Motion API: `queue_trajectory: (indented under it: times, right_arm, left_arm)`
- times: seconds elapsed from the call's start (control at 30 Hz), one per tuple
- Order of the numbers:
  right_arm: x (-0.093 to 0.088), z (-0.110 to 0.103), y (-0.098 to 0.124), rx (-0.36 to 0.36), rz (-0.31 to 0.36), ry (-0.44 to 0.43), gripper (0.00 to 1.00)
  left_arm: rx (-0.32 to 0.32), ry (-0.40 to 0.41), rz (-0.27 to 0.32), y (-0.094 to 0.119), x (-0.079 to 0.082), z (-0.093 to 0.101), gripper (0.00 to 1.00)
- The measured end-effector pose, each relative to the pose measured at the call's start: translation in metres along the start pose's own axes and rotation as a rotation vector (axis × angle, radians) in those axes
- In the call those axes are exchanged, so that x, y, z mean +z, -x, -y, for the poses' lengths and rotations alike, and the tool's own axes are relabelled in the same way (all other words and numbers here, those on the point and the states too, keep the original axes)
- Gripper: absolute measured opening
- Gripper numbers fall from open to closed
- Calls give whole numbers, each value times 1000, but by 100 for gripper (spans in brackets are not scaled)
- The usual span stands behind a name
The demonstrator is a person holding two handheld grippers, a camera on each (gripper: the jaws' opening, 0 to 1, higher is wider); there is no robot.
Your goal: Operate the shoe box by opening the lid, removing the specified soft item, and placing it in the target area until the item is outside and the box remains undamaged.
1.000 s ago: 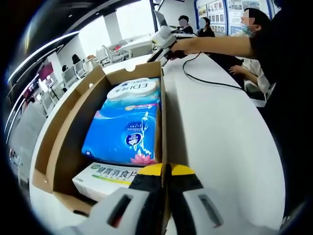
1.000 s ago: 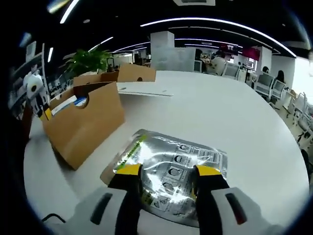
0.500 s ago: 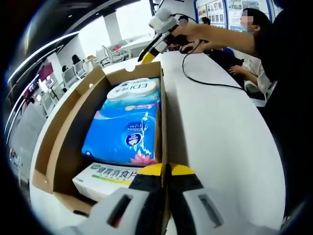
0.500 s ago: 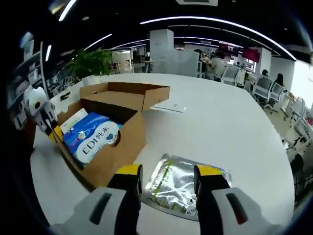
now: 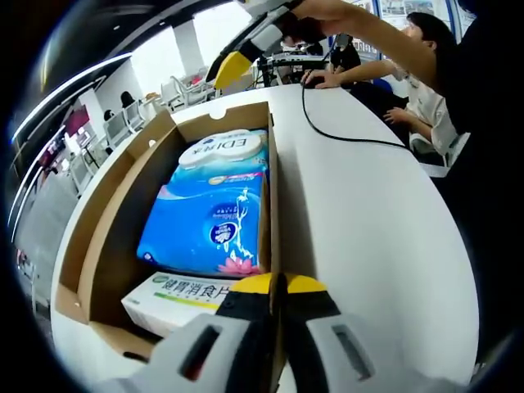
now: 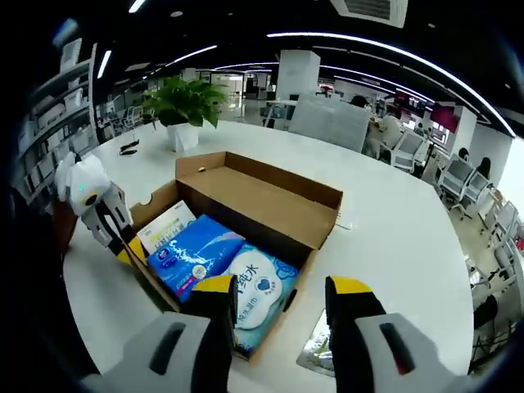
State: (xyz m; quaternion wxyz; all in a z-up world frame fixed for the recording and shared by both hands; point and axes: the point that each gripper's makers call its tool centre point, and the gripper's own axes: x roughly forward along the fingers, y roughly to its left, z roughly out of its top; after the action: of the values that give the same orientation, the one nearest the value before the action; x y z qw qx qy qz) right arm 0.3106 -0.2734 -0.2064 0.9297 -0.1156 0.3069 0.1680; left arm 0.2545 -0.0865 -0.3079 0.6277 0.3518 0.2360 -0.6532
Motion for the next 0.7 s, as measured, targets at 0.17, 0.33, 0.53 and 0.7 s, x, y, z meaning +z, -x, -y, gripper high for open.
queue_trajectory:
  times: [0.17, 0.33, 0.53, 0.7]
  right_arm:
    - [-7, -14, -12, 14, -57, -11, 46]
    - [-13, -26, -19, 18, -78, -21, 47]
    - [-14, -35, -19, 23, -99, -44, 49]
    - [-17, -42, -23, 16, -141, -33, 51]
  left_arm:
    - [2, -1, -5, 0, -1, 2, 2]
    - [3, -3, -6, -1, -2, -2, 2]
    - [4, -2, -9, -1, -2, -2, 2]
    - [4, 5, -23, -5, -5, -2, 2]
